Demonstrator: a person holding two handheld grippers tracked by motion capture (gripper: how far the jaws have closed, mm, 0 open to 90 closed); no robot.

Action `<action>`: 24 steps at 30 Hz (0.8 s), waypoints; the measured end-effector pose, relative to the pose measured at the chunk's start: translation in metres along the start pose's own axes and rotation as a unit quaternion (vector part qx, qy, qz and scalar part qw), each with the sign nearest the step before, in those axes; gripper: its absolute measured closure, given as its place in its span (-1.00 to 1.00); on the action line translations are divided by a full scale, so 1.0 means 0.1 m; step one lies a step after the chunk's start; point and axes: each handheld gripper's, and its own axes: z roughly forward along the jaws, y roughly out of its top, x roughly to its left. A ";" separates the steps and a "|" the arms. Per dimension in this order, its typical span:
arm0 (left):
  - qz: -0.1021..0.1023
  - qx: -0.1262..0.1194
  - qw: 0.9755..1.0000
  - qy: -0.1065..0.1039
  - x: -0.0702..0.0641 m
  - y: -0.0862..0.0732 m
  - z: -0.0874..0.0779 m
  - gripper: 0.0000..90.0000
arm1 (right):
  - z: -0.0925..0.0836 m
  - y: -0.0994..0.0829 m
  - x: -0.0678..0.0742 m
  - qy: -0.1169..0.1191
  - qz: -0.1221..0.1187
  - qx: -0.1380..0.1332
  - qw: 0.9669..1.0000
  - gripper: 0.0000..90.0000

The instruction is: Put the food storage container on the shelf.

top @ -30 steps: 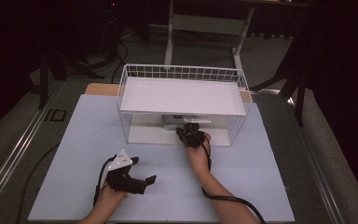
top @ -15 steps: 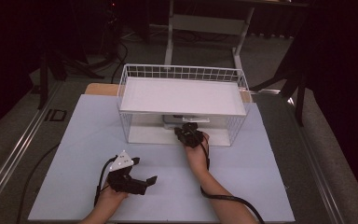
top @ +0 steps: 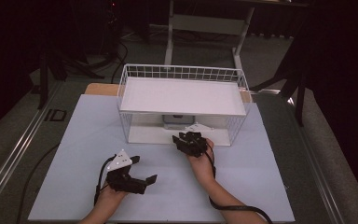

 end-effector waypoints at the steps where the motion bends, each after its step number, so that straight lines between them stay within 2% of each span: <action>1: 0.000 -0.001 1.000 0.001 0.00 0.00 0.00 -0.98 | -0.04 -0.01 0.01 0.004 -0.002 -0.003 1.000 0.18; 5: 0.002 0.001 1.000 0.000 -0.02 0.01 -0.01 -0.98 | -0.19 -0.02 0.02 0.013 -0.005 -0.016 1.000 -0.31; 8: 0.007 0.008 1.000 -0.001 -0.03 -0.01 -0.02 -0.98 | -0.27 -0.03 0.01 0.045 0.011 -0.014 0.999 -0.58; 9: 0.008 0.008 1.000 -0.003 -0.04 0.00 -0.02 -0.98 | -0.31 -0.04 0.00 0.058 0.018 -0.019 0.998 -0.58; 11: 0.010 0.005 1.000 -0.009 -0.04 0.01 -0.03 -0.98 | -0.37 -0.05 0.00 0.064 0.015 -0.027 0.997 -0.59; 13: 0.006 -0.003 1.000 -0.021 -0.03 0.03 -0.04 -0.98 | -0.42 -0.06 -0.01 0.067 0.007 -0.020 0.998 -0.64; 14: 0.002 -0.009 1.000 -0.029 -0.03 0.04 -0.04 -0.98 | -0.44 -0.07 -0.02 0.077 0.007 -0.018 0.997 -0.67; 15: 0.004 -0.010 1.000 -0.027 -0.03 0.05 -0.05 -0.98 | -0.48 -0.08 -0.02 0.080 0.009 -0.016 0.997 -0.66; 17: 0.014 -0.008 1.000 -0.022 -0.05 0.07 -0.06 -0.98 | -0.55 -0.10 -0.03 0.080 0.009 -0.023 0.996 -0.67; 19: 0.021 -0.007 1.000 -0.017 -0.06 0.08 -0.08 -0.98 | -0.61 -0.12 -0.03 0.075 -0.004 -0.030 0.997 -0.67; 24: 0.015 -0.004 1.000 -0.022 -0.04 0.09 -0.11 -0.98 | -0.76 -0.17 -0.04 0.071 -0.015 -0.042 0.996 -0.67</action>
